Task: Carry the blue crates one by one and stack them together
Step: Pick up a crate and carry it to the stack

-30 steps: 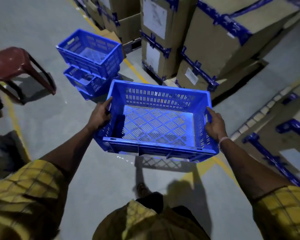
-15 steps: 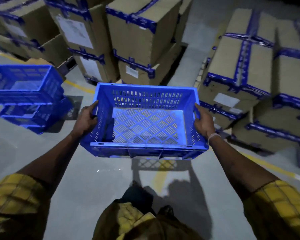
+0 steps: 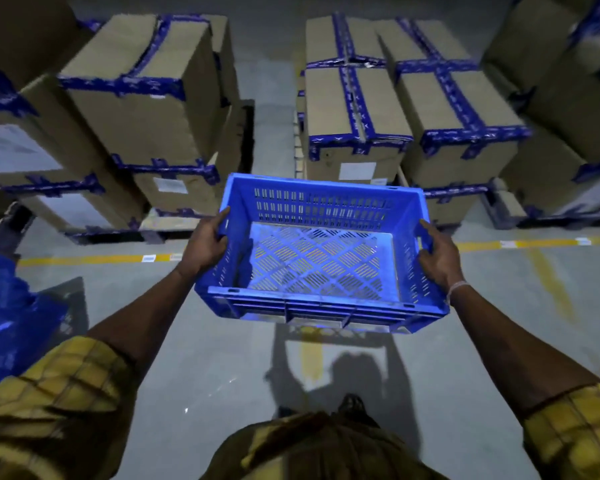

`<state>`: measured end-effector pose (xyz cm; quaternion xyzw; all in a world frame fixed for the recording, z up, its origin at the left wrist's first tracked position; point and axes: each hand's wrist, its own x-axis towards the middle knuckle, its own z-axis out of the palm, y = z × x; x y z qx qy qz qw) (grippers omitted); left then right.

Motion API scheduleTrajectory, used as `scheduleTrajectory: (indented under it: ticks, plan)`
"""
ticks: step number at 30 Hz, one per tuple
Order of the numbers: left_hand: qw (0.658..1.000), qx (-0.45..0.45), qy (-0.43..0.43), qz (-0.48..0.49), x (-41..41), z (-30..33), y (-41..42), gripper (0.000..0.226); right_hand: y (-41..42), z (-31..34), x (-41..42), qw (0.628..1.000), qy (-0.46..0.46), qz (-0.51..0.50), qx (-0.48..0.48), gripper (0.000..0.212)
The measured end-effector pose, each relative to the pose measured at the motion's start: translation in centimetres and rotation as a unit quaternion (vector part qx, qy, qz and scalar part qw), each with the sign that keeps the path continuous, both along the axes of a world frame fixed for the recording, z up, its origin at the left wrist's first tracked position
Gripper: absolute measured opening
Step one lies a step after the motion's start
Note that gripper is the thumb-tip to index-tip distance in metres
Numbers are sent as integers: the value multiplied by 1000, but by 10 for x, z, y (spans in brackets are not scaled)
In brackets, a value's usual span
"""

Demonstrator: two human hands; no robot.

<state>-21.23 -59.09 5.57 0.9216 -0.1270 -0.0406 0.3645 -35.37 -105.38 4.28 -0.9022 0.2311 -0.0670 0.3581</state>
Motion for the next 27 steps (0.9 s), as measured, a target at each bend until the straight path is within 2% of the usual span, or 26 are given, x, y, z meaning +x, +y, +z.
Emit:
scheduleTrajectory:
  ticks: [8,17,22,27]
  plan:
    - [990,36,-8,-138,35,3,-90,71,-28,-3,-102,987,0,-163,-3,79]
    - [960,34,-11,-279,13,11,-251,67,-72,2,-222,948,0,-319,-11,80]
    - [934,5,19,-356,30,-36,-350,70,-115,5,-281,926,1,-377,-13,81]
    - [922,17,-1,-387,-38,-9,-445,65,-162,9,-342,901,-15,-434,-14,69]
